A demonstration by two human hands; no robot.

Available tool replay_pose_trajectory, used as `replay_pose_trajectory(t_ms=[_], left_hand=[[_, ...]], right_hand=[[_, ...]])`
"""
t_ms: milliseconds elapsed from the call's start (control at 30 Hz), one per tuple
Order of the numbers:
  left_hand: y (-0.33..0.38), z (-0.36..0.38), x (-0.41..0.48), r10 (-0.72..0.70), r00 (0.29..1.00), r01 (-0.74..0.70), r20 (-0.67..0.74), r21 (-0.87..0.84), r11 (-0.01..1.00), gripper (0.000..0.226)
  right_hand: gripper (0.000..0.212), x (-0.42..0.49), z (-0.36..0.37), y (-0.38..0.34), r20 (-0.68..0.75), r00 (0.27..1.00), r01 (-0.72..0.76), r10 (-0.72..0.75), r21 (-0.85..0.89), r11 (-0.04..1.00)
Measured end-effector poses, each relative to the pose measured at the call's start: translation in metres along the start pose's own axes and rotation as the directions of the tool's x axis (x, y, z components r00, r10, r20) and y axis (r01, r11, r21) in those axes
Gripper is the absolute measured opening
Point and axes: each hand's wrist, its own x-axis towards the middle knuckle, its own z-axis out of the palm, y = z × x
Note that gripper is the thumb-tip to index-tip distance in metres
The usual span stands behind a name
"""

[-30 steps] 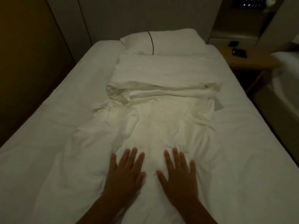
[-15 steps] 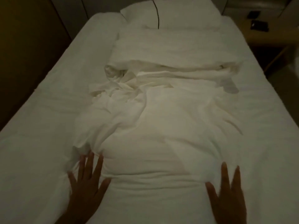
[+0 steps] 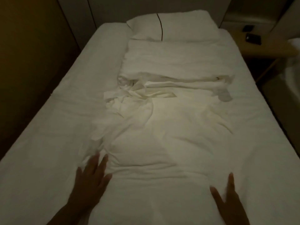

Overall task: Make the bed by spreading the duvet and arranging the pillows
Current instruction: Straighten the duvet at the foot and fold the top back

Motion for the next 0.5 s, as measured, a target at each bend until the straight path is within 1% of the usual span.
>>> replay_pose_trajectory(t_ms=[33, 67, 100, 133, 167, 200, 233, 333, 400, 433, 500], left_hand=[[-0.006, -0.010, -0.014, -0.124, 0.992, 0.124, 0.013, -0.028, 0.992, 0.072], [-0.014, -0.014, -0.028, -0.277, 0.960, 0.278, 0.028, -0.070, 0.958, 0.075], [-0.021, -0.017, -0.043, -0.429, 0.901, 0.433, 0.059, -0.136, 0.891, 0.084], [-0.027, -0.019, -0.055, -0.525, 0.844, 0.534, 0.104, -0.231, 0.813, 0.096], [-0.034, -0.018, -0.067, -0.578, 0.794, 0.606, 0.190, -0.321, 0.728, 0.108], [-0.040, -0.018, -0.076, -0.573, 0.778, 0.625, 0.258, -0.404, 0.667, 0.115], [-0.044, -0.022, -0.082, -0.549, 0.772, 0.634, 0.321, -0.463, 0.620, 0.118], [-0.074, -0.016, -0.090, -0.449, 0.793, 0.608, 0.412, -0.585, 0.536, 0.120], [-0.092, -0.011, -0.090, -0.437, 0.780, 0.620, 0.448, -0.641, 0.452, 0.121], [-0.095, -0.016, -0.090, -0.437, 0.773, 0.628, 0.460, -0.656, 0.419, 0.120], [-0.071, -0.061, -0.089, -0.430, 0.783, 0.610, 0.449, -0.689, 0.392, 0.111]], right_hand=[[0.106, -0.012, -0.005, 0.001, 0.035, 0.998, -0.055, 0.054, 0.032, 0.998], [0.104, -0.024, -0.007, 0.005, 0.068, 0.992, -0.106, 0.101, 0.059, 0.993], [0.099, -0.036, -0.010, 0.004, 0.087, 0.985, -0.156, 0.149, 0.086, 0.984], [0.093, -0.047, -0.012, 0.004, 0.094, 0.976, -0.205, 0.195, 0.110, 0.973], [0.090, -0.056, -0.014, 0.005, 0.103, 0.965, -0.254, 0.241, 0.133, 0.958], [0.089, -0.063, -0.016, 0.006, 0.114, 0.954, -0.294, 0.278, 0.155, 0.943], [0.088, -0.070, -0.018, 0.009, 0.126, 0.943, -0.327, 0.308, 0.168, 0.930], [0.092, -0.082, -0.026, 0.001, 0.158, 0.936, -0.343, 0.315, 0.210, 0.916], [0.095, -0.087, -0.037, -0.018, 0.178, 0.937, -0.338, 0.301, 0.239, 0.910], [0.103, -0.090, -0.044, -0.027, 0.193, 0.931, -0.349, 0.309, 0.229, 0.909], [0.133, -0.093, -0.057, -0.043, 0.170, 0.942, -0.318, 0.288, 0.188, 0.929]])
